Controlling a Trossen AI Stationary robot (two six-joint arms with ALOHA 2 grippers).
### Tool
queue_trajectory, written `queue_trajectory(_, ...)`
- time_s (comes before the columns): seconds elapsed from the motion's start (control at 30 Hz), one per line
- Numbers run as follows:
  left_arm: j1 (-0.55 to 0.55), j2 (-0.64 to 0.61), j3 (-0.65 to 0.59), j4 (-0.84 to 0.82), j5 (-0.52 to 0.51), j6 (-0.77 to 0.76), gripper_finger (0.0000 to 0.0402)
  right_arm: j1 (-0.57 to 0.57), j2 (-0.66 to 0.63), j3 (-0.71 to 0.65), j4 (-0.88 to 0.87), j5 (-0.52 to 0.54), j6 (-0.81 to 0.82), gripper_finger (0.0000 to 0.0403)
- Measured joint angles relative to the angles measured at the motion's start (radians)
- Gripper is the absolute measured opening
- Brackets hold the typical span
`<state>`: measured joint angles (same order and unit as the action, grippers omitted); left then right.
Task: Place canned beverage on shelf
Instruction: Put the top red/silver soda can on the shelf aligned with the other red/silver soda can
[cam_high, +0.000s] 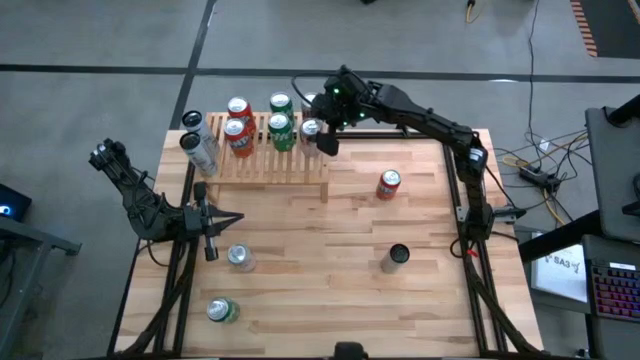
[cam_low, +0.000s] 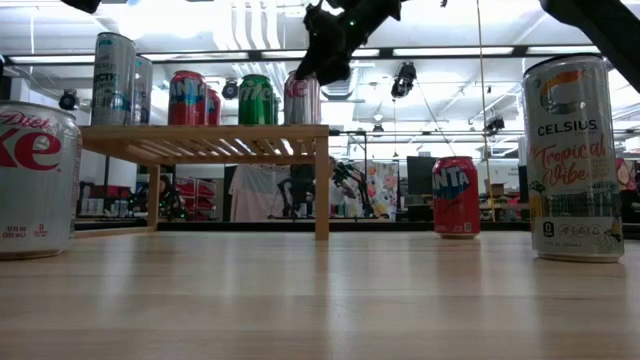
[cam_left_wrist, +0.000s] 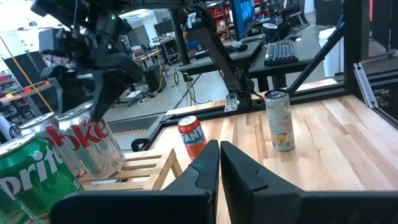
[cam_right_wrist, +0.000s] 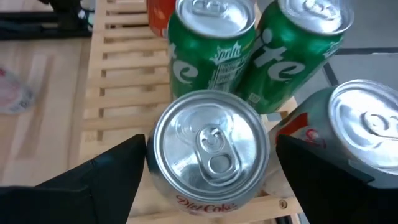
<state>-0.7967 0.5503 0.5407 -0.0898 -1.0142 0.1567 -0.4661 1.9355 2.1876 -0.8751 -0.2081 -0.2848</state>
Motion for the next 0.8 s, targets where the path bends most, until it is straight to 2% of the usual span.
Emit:
queue_trajectory(0.33,0.0,0.0,0.0,0.0,0.0,0.0,0.0,0.017,-0.06,0.0,0.043,0.002,0.097,0.0347)
queue_trajectory(0.47,0.0,0.0,0.0,0.0,0.0,-0.001,0.0,0.039,-0.096,0.0,0.071,0.009,0.191,0.0347)
queue_trajectory(0.57,0.0,0.0,0.0,0.0,0.0,-0.009,0.0,0.069,-0.129,0.0,0.071,0.053,0.305,0.0346)
queue_trajectory(0.8,0.0,0.0,0.0,0.0,0.001,-0.023,0.0,0.174,-0.162,0.001,-0.036,0.066,0.486,0.0323)
